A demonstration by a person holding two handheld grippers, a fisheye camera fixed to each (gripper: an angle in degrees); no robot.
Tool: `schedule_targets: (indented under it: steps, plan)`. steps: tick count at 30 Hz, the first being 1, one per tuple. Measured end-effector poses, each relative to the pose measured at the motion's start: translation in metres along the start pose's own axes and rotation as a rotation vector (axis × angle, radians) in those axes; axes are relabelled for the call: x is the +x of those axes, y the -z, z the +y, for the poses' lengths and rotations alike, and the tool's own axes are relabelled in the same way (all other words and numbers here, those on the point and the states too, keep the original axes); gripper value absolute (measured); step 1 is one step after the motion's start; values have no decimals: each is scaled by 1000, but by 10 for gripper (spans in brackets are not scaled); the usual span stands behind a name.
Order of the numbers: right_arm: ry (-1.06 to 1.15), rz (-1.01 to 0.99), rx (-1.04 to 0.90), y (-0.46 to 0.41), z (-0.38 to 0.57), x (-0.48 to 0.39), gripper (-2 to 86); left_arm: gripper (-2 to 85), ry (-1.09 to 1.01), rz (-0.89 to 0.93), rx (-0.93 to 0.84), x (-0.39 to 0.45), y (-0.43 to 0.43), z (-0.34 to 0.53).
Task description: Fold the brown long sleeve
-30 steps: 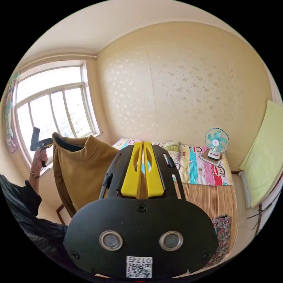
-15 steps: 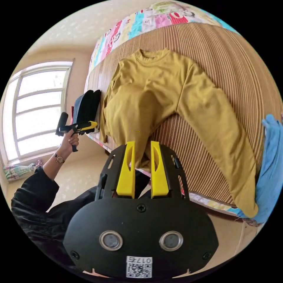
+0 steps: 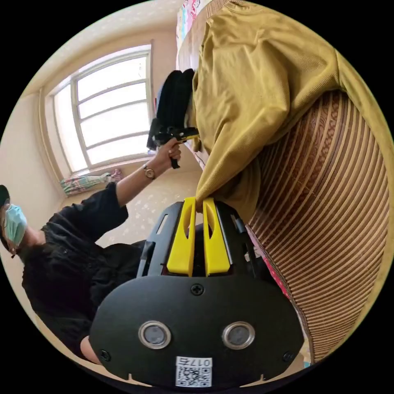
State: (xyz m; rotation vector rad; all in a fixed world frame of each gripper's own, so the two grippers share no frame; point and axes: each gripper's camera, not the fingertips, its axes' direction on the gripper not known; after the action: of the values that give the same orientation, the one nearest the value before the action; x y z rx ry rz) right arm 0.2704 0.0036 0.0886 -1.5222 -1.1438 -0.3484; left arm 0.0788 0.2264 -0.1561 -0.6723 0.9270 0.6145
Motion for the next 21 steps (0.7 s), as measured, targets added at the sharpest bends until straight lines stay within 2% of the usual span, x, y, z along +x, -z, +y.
schedule_targets:
  steps: [3, 5, 8, 10, 12, 13, 14, 15, 16, 18, 19, 21]
  plan:
    - [25, -121, 142, 88, 48, -8, 36, 2, -230, -65, -297, 4, -3, 7]
    - [-78, -32, 101, 113, 76, 1, 36, -1, -269, -62, -289, -7, 9, 31]
    - [-277, 78, -71, 110, 121, 31, 44, -4, -104, -107, -209, -46, 29, 73]
    - [-361, 42, -33, 108, 146, 48, 61, -5, 38, -121, -130, -74, 41, 98]
    - [-507, -70, 242, 124, 181, 72, 94, -5, 308, -208, -87, -118, 49, 128]
    - [-542, -104, 345, 130, 191, 78, 100, -5, 367, -215, -83, -128, 51, 134]
    - [-602, -184, 574, 142, 214, 90, 112, -5, 447, -143, -64, -146, 55, 146]
    - [-668, -274, 811, 149, 239, 102, 116, -2, 471, 5, -22, -155, 59, 153]
    - [-704, -321, 924, 150, 252, 108, 118, -1, 462, 82, 6, -156, 61, 156]
    - [-818, -489, 1286, 140, 294, 127, 124, 13, 279, 249, 72, -131, 72, 151]
    - [-831, -511, 1342, 138, 301, 130, 125, 23, 208, 251, 68, -118, 74, 146]
    - [-819, -534, 1483, 133, 319, 136, 121, 54, -122, 216, 10, -46, 77, 132]
